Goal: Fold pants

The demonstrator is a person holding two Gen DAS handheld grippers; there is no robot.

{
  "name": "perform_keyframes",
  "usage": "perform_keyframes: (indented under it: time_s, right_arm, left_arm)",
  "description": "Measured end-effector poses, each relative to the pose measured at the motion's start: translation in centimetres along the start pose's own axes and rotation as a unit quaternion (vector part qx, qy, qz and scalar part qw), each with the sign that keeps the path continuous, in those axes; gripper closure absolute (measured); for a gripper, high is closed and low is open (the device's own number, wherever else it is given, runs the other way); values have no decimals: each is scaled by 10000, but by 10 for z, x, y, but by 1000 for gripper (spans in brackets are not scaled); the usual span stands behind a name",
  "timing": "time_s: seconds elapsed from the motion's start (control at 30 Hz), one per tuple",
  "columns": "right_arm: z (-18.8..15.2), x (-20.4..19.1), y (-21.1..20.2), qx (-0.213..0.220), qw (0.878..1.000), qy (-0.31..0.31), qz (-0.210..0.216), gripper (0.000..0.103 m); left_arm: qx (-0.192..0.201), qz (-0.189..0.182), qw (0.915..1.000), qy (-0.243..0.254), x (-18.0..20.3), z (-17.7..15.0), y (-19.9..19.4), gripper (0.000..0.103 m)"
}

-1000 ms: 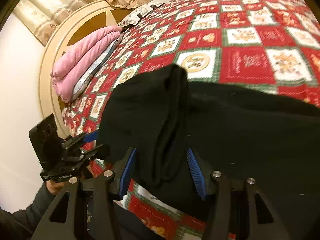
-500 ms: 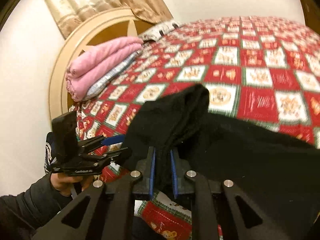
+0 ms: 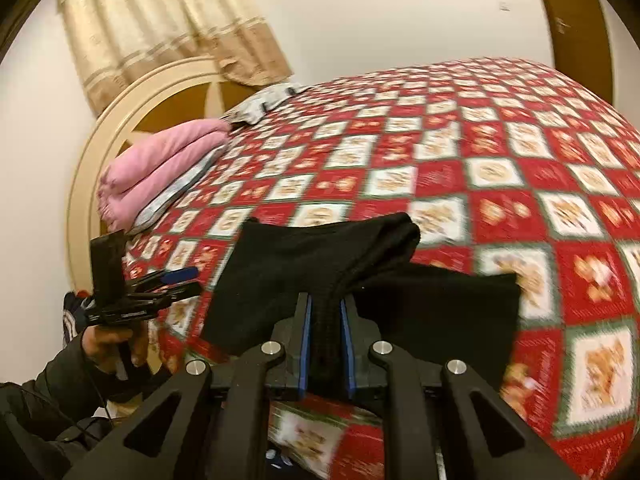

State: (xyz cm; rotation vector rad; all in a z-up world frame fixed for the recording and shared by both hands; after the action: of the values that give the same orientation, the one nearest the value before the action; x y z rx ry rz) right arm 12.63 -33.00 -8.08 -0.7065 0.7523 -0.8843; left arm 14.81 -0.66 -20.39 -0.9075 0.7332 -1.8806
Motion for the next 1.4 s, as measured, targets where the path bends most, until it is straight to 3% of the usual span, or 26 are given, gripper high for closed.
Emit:
perform_keyframes:
  time_s: [0.33,0.43,0.53,0.57,0.6,0.73,0.87,1.03,1.1,1.27,1.4]
  right_arm:
    - [-32,64,-15,105,9974,691,-177,90]
    - [-45,74,-1,-124,9960,874,-117,89]
    - [-57,93,16,-394,9913,1255,25,83]
    - [-60,101,18,-404,9887,1440,83,67]
    - [-62,108,15,-352,9872,1555,90,61]
    - [-61,110,-6,-101,9890,1450,-255,55]
    - [-40,94,-29,396,9916,1039,-663,55]
    - [-6,59,-18,644,9969,460,-30,55]
    - [1,55,-2,559,9979,340,-28,55]
    - [-5,86,44,-63,9965,773,-298,54]
    - [-9,99,41,49,9942,1052,217,55]
  left_arm:
    - [-67,16,9997,221,25,14,6,35]
    - [-131,55,9995,299,33,17,11,35]
    - [-179,70,9990,409,43,18,15,35]
    - [-183,84,9988,446,45,20,15,35]
    - [-176,143,9985,505,48,22,16,35]
    - [-202,564,9956,720,54,31,23,35]
    - [-116,467,9968,633,58,44,29,35]
    - [-143,568,9967,554,58,52,44,34]
    - [-203,611,9968,483,53,52,51,34]
    - [-394,719,9962,308,40,43,65,28]
    - [-402,819,9953,328,40,39,66,26]
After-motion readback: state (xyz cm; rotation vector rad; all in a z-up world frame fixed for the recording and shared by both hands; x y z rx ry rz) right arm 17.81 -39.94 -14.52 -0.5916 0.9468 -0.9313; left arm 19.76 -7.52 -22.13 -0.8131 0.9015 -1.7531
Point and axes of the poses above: each gripper's, at about its wrist camera, not at the fingertips, and y roughly the way its jaws point, x to its right, z to its top, the point moved 6 cm from there along y, roughly the way its jaws point, and after that the axes turned 11 degrees about -x, right-handed, at the moved point
